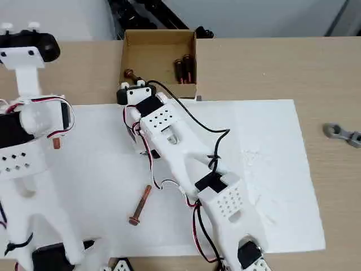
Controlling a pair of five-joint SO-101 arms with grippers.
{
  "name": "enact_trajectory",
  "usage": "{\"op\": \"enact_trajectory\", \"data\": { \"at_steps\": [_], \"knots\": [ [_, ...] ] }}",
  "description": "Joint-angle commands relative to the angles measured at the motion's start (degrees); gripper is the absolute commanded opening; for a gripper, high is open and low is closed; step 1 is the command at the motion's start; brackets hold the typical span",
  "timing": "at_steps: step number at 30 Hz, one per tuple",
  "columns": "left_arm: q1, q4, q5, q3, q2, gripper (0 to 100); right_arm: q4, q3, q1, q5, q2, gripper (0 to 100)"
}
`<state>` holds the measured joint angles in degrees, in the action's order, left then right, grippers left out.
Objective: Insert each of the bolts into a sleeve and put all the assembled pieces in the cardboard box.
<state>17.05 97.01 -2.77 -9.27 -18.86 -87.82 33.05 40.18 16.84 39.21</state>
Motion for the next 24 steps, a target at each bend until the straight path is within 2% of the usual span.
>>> {"op": "enact_trajectory", "data": {
  "at_steps": [1,5,24],
  "knots": [
    [-0.18,-0.26,-0.18,-0.13,-2.37,1,-0.04,2.29,0.22,-0.44,-0.31,16.0],
    [-0.18,-0.26,-0.18,-0.13,-2.37,1,0.04,2.29,0.22,-0.44,-0.22,10.2],
    [-0.18,-0.26,-0.18,-0.13,-2.46,1,-0.48,2.29,0.48,-0.18,3.38,9.7]
  ]
}}
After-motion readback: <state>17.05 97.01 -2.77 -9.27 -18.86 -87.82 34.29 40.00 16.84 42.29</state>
